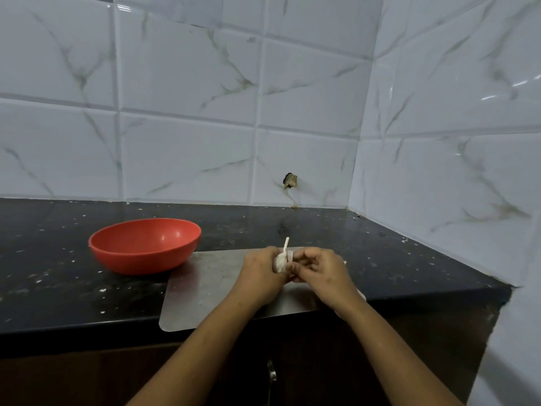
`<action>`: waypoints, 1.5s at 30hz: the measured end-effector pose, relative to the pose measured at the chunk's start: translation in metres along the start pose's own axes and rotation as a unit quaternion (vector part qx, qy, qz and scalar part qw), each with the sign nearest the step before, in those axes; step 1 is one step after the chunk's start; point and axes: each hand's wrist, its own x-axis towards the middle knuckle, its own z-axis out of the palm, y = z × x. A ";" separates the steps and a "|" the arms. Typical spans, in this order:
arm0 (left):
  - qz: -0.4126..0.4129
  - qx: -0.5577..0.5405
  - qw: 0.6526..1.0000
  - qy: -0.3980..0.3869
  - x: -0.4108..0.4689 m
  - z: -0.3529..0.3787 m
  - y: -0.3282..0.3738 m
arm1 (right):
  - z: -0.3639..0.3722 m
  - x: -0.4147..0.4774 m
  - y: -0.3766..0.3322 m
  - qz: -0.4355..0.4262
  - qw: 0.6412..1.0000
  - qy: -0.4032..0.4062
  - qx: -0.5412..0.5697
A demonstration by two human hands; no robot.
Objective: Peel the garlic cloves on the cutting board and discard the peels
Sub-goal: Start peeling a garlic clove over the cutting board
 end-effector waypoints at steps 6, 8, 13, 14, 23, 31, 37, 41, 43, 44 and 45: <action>-0.030 -0.034 0.998 -0.045 0.006 -0.005 -0.006 | 0.010 0.013 0.007 -0.017 0.994 0.043 -0.096; -0.049 -0.089 0.993 -0.063 0.010 -0.009 -0.011 | 0.013 0.016 0.007 -0.014 0.992 0.045 -0.114; -0.072 -0.209 0.974 -0.044 0.015 -0.018 -0.023 | 0.012 0.024 0.009 0.028 0.996 0.057 -0.061; -0.069 -0.211 0.974 -0.046 0.014 -0.018 -0.023 | 0.007 0.025 0.011 0.046 0.995 0.079 -0.049; -0.087 -0.245 0.965 -0.018 0.013 -0.017 -0.023 | -0.073 0.026 0.036 0.128 0.897 0.149 -0.396; -0.066 -0.134 0.989 -0.005 0.010 -0.024 -0.029 | -0.003 0.020 -0.022 -0.004 0.992 0.038 -0.120; -0.009 -0.055 0.998 0.018 0.008 -0.029 -0.030 | 0.030 0.025 -0.021 -0.086 0.978 -0.038 -0.188; -0.011 -0.046 0.999 0.019 0.009 -0.031 -0.033 | 0.027 0.028 -0.011 -0.097 0.974 -0.050 -0.200; -0.016 -0.080 0.997 0.014 0.008 -0.031 -0.036 | 0.025 0.030 -0.007 -0.100 0.973 -0.045 -0.204; -0.017 -0.084 0.996 0.010 0.008 -0.031 -0.036 | 0.023 0.031 -0.004 -0.101 0.970 -0.056 -0.215; -0.016 -0.080 0.997 0.003 0.008 -0.032 -0.036 | 0.021 0.032 -0.002 -0.102 0.964 -0.069 -0.236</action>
